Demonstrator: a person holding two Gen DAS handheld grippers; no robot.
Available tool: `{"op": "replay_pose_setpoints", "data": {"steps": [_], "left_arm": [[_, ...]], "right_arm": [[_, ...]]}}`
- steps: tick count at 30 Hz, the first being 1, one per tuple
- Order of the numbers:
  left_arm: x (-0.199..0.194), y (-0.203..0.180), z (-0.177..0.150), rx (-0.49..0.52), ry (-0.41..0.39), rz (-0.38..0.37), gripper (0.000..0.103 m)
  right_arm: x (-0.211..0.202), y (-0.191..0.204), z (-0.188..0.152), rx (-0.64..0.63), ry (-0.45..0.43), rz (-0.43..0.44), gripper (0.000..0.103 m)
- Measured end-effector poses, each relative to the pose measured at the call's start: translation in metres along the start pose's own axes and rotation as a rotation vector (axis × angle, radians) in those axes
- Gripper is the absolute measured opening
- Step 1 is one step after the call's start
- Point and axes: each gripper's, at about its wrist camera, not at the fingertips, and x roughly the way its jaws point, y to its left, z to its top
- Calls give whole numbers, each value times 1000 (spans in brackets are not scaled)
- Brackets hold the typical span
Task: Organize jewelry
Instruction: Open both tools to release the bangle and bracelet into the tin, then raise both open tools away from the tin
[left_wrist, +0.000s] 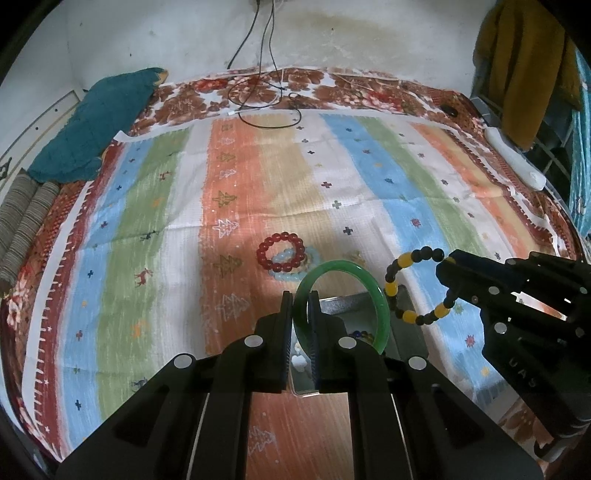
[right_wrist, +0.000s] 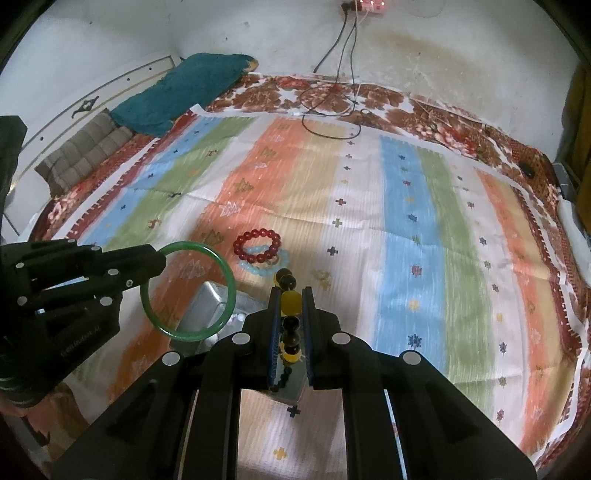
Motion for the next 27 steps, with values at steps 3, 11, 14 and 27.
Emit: {"op": "replay_pose_setpoints", "data": {"steps": [3, 11, 14, 27], "left_arm": [[-1, -2, -2, 3, 1, 3, 8], [-2, -4, -7, 13, 8, 4, 8], [4, -6, -9, 25, 41, -13, 8], [10, 11, -3, -38, 60, 35, 32]], "right_arm": [[-2, 1, -2, 2, -1, 4, 12], [-4, 3, -7, 6, 6, 31, 12], [-2, 1, -7, 15, 14, 29, 12], [12, -15, -5, 66, 74, -18, 33]]}}
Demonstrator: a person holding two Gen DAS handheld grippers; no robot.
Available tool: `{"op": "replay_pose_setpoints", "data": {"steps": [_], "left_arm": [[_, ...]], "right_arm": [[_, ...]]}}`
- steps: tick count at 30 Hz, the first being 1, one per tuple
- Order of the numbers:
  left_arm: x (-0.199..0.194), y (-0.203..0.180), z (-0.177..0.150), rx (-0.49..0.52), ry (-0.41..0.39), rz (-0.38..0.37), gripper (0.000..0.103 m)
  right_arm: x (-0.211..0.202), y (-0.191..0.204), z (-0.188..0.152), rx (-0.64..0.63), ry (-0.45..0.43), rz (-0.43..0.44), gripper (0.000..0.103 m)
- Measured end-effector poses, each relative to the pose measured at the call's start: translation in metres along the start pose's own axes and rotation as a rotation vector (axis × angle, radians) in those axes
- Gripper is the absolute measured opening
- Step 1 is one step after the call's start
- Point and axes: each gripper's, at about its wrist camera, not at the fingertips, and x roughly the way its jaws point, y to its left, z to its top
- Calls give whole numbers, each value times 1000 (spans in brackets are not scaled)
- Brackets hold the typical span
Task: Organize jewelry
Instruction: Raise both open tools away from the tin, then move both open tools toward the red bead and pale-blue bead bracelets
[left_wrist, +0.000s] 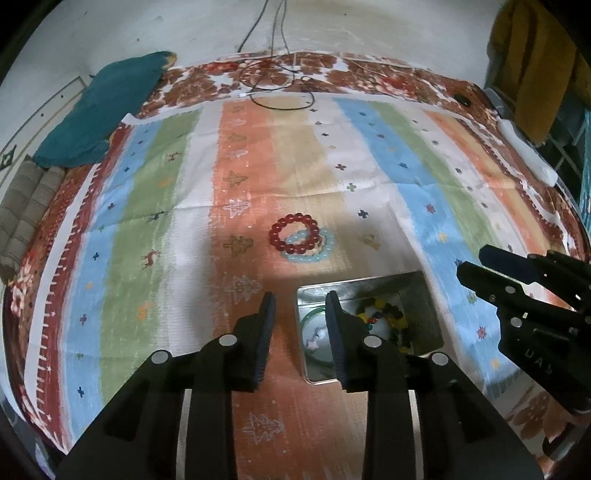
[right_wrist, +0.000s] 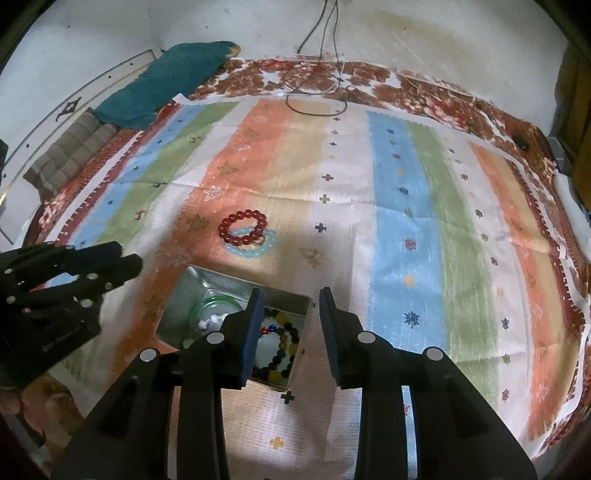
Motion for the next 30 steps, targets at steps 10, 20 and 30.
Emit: {"op": "replay_pose_setpoints", "data": {"steps": [10, 20, 30], "left_arm": [[12, 18, 10, -72, 15, 2, 47], [27, 21, 23, -90, 29, 18, 54], [41, 28, 40, -90, 37, 25, 60]], "right_arm": [[13, -5, 10, 17, 28, 7, 43], [29, -4, 22, 11, 52, -6, 48], [43, -6, 35, 12, 72, 6, 53]]}}
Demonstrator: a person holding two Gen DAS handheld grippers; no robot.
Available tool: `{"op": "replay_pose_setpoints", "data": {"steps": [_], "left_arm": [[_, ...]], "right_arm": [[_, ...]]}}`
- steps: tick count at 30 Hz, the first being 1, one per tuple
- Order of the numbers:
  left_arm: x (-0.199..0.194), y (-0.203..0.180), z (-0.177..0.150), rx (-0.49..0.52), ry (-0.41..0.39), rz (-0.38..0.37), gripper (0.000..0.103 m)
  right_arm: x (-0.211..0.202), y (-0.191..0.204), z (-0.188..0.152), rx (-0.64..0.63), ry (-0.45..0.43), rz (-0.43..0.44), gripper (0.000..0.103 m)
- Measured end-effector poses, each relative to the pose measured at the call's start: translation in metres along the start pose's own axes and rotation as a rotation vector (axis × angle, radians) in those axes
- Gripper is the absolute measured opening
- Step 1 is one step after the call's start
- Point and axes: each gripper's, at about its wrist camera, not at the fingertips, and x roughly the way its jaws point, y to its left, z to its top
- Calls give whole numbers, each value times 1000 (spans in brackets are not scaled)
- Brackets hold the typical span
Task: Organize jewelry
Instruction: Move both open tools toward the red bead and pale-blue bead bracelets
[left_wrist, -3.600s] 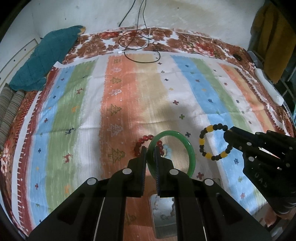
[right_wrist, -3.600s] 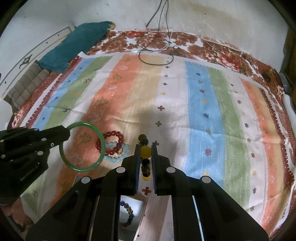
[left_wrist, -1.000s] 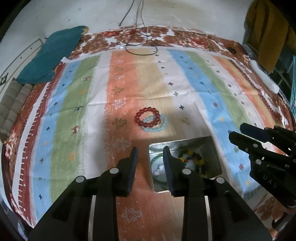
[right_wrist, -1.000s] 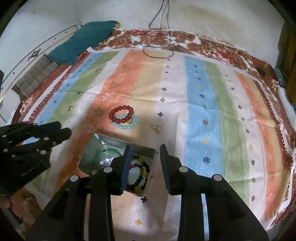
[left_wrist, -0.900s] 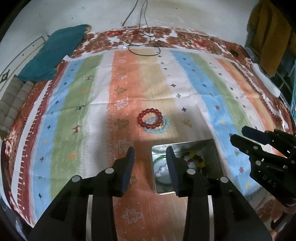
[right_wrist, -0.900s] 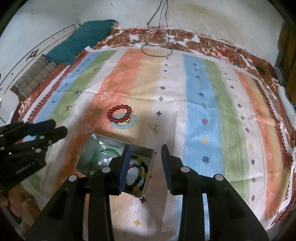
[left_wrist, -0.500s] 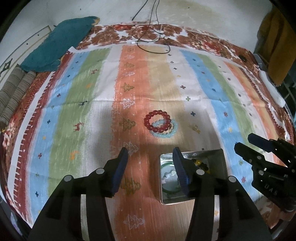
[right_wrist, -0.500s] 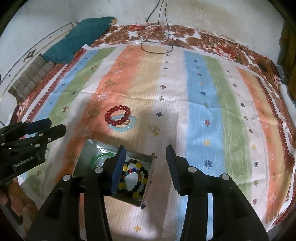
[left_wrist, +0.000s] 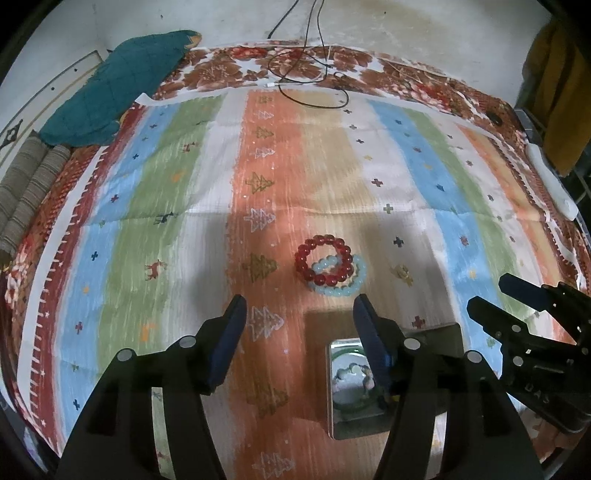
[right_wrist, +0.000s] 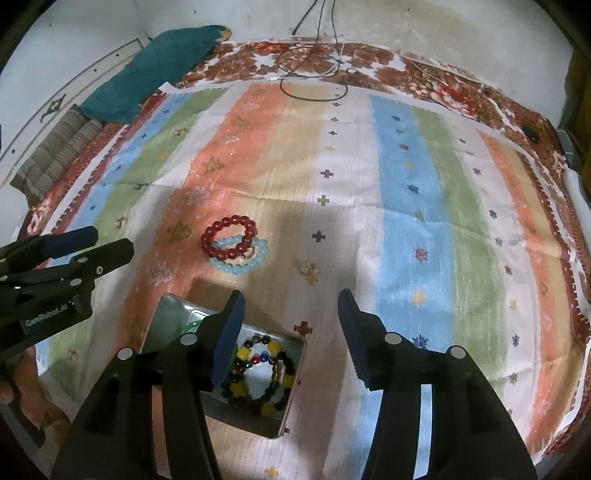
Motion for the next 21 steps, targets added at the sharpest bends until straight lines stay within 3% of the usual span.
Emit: {"op": "replay_pose_setpoints", "data": {"steps": [21], "left_arm": [[43, 9, 25, -2, 62, 18, 60]], "right_arm": [[38, 2, 21, -2, 77, 22, 54]]}}
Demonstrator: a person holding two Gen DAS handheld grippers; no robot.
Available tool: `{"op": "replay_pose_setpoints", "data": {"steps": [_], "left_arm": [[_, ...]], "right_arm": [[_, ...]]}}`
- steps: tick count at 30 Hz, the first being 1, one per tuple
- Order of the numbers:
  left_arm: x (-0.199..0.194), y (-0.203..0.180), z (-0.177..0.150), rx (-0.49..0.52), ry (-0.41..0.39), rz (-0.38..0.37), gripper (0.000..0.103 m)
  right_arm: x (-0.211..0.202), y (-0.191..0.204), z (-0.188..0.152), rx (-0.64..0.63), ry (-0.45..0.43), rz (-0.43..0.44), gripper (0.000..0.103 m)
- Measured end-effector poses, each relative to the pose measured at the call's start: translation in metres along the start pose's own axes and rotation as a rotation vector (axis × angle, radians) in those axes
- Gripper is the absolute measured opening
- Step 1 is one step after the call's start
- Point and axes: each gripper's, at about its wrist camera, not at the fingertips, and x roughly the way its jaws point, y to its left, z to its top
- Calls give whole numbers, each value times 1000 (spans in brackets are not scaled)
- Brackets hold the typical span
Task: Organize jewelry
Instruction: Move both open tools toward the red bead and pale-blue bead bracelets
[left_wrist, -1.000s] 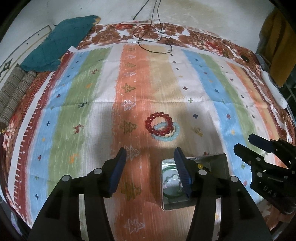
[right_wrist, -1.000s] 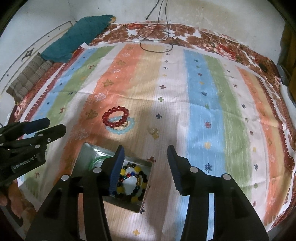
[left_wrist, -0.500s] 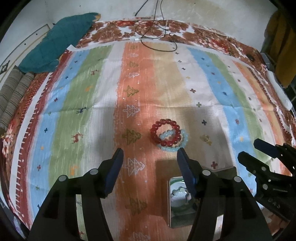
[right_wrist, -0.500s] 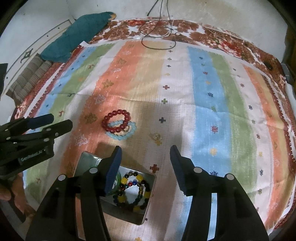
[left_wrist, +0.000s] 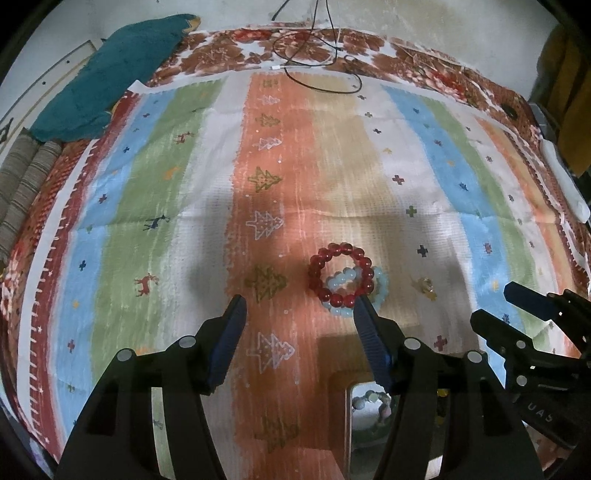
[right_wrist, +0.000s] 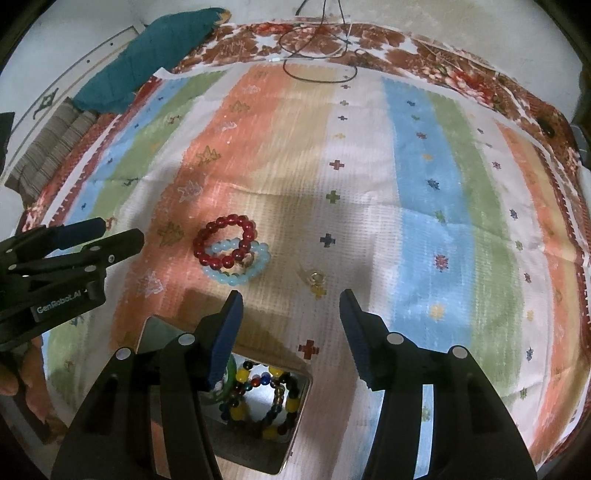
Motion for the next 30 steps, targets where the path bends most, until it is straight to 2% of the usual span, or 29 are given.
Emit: {"op": "replay_pose_setpoints", "data": {"steps": [21, 30], "left_arm": [[40, 4, 19, 23, 73, -18, 60], [66, 3, 26, 45, 112, -13, 60]], "right_arm": [[34, -1, 17, -22, 77, 1, 54], [55, 0, 25, -24, 122, 29, 54]]}}
